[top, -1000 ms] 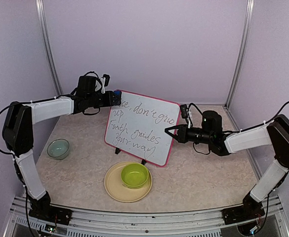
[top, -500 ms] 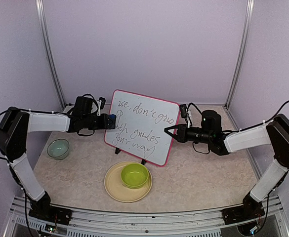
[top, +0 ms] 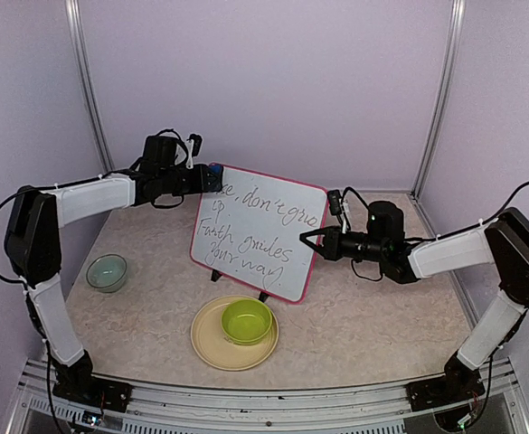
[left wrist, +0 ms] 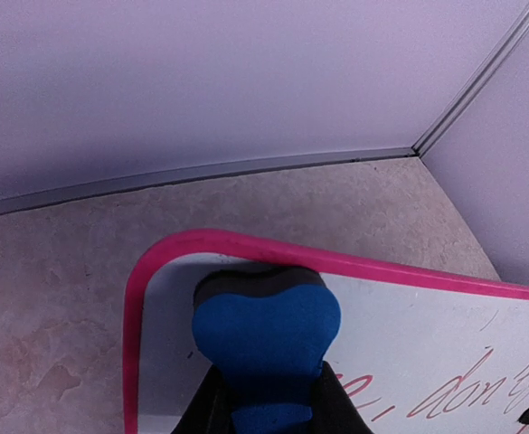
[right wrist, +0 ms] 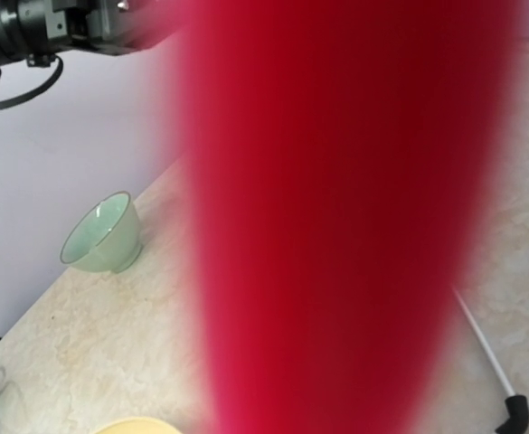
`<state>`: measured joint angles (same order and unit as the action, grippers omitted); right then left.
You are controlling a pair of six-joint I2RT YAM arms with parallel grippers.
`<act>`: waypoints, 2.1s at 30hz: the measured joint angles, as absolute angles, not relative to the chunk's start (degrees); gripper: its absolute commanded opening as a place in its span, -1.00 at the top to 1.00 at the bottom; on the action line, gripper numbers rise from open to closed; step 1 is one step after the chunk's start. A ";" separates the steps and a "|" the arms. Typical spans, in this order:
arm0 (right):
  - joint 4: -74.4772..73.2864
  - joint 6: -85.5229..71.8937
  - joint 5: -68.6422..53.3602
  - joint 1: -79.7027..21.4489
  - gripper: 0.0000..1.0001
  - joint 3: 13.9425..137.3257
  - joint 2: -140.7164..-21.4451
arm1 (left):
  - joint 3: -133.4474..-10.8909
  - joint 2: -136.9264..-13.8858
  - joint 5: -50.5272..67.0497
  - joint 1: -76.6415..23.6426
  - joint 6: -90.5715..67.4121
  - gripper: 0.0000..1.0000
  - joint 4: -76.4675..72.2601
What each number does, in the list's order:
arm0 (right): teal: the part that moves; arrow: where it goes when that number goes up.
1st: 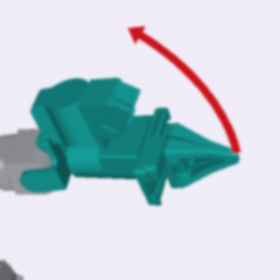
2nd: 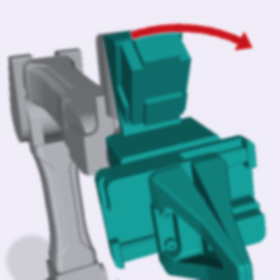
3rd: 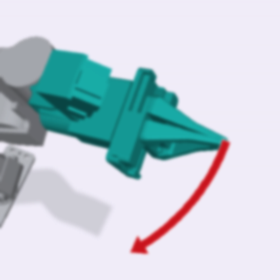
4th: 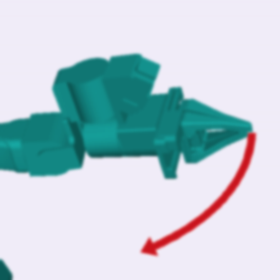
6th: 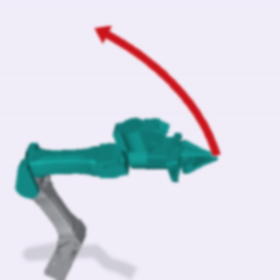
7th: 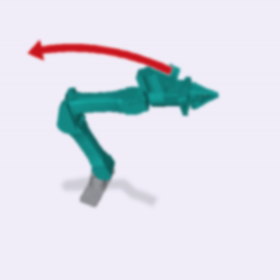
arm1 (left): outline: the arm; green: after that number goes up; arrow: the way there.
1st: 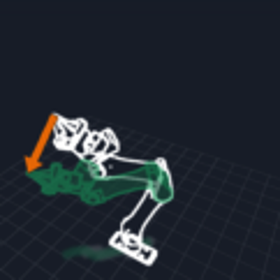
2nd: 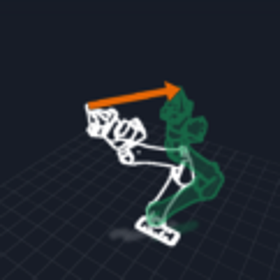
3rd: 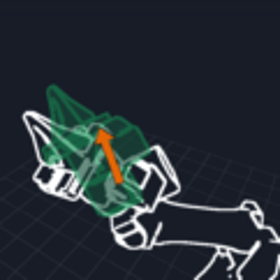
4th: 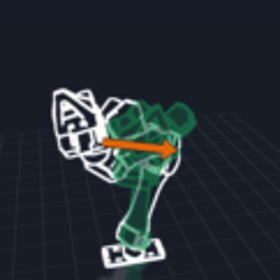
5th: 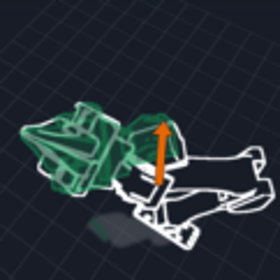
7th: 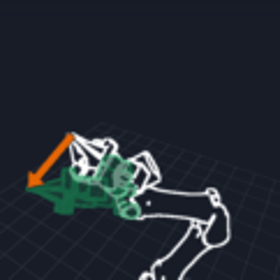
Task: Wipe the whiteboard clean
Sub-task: Erase the center of the whiteboard.
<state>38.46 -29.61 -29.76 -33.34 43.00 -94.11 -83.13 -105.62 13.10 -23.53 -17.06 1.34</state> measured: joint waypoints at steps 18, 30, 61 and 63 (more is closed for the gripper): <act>38.13 -31.14 -29.65 -33.32 1.00 43.38 -94.50 | -62.41 -100.97 11.09 -24.36 -18.37 1.00 -5.26; 38.37 -30.74 -28.86 -33.08 1.00 43.70 -94.83 | -72.38 -104.16 11.14 -24.47 -18.35 1.00 1.28; 38.41 -29.65 -29.36 -33.06 1.00 45.34 -96.75 | -67.83 -103.00 11.49 -25.15 -19.03 1.00 0.86; 38.41 -29.65 -29.36 -33.06 1.00 45.45 -96.88 | -72.10 -103.79 11.55 -25.15 -18.65 1.00 1.74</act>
<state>38.41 -29.65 -29.36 -33.06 45.45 -96.88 -72.10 -103.79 11.55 -25.15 -18.65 1.74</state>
